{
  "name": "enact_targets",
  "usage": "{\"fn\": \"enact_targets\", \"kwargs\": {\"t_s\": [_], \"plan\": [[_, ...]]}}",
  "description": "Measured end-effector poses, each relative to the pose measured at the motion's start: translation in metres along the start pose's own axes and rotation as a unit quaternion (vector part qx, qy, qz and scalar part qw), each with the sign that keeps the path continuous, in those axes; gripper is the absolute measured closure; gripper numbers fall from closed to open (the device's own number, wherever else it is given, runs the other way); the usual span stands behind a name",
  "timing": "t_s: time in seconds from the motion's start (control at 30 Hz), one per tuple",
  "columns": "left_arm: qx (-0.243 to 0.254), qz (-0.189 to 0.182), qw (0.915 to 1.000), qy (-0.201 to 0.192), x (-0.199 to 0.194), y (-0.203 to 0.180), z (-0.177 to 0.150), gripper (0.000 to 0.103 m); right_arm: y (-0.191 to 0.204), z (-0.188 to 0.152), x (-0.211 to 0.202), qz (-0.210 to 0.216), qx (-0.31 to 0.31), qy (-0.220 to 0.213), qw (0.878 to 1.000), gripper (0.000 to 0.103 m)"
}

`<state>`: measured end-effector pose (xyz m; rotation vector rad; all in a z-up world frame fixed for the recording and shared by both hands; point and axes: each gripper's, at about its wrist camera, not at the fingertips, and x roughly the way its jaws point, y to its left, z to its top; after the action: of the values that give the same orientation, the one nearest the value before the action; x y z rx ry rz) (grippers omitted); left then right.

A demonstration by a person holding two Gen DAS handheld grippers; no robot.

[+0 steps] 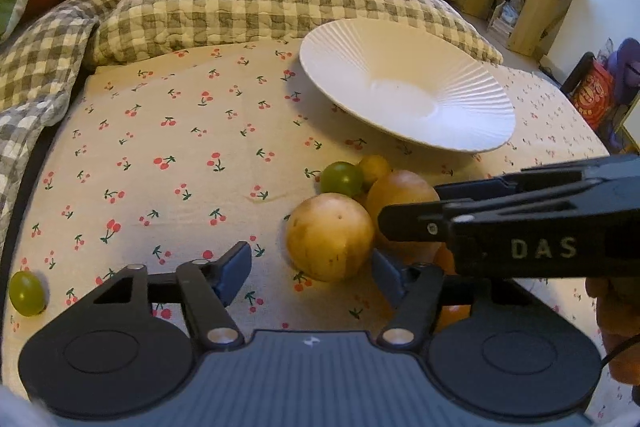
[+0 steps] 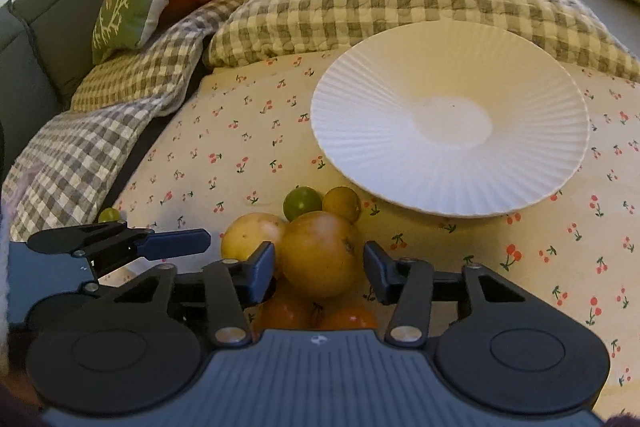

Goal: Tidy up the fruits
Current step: 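Grasp a large yellow fruit with left tool while right tool grasps a brown fruit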

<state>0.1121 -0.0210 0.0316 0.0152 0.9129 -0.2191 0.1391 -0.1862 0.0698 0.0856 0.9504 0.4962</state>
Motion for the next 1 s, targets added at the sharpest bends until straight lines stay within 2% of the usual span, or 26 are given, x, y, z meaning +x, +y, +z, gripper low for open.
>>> {"fn": "enact_targets", "kwargs": {"t_s": [0.2, 0.37, 0.63, 0.8, 0.93, 1.0], "plan": [[0.009, -0.007, 0.9999, 0.004, 0.005, -0.001, 0.001, 0.050, 0.002, 0.001, -0.002, -0.006, -0.021, -0.005, 1.000, 0.066], [0.017, -0.015, 0.9997, 0.007, 0.008, -0.004, 0.002, 0.061, -0.002, 0.004, -0.004, -0.003, -0.017, -0.007, 1.000, 0.068], [0.026, -0.011, 0.9996, 0.002, 0.008, -0.005, 0.002, 0.063, -0.004, 0.005, -0.008, 0.001, -0.001, -0.011, 1.000, 0.072], [0.027, -0.006, 0.9996, 0.000, 0.006, -0.003, 0.001, 0.063, -0.007, 0.006, -0.015, 0.012, 0.009, -0.016, 1.000, 0.086], [0.027, -0.005, 0.9996, 0.001, 0.006, -0.003, 0.000, 0.064, -0.007, 0.006, -0.014, 0.012, -0.008, -0.019, 1.000, 0.085], [0.028, -0.003, 0.9996, 0.000, 0.006, -0.003, 0.000, 0.064, -0.007, 0.005, -0.011, 0.020, -0.003, -0.014, 1.000, 0.072]]}}
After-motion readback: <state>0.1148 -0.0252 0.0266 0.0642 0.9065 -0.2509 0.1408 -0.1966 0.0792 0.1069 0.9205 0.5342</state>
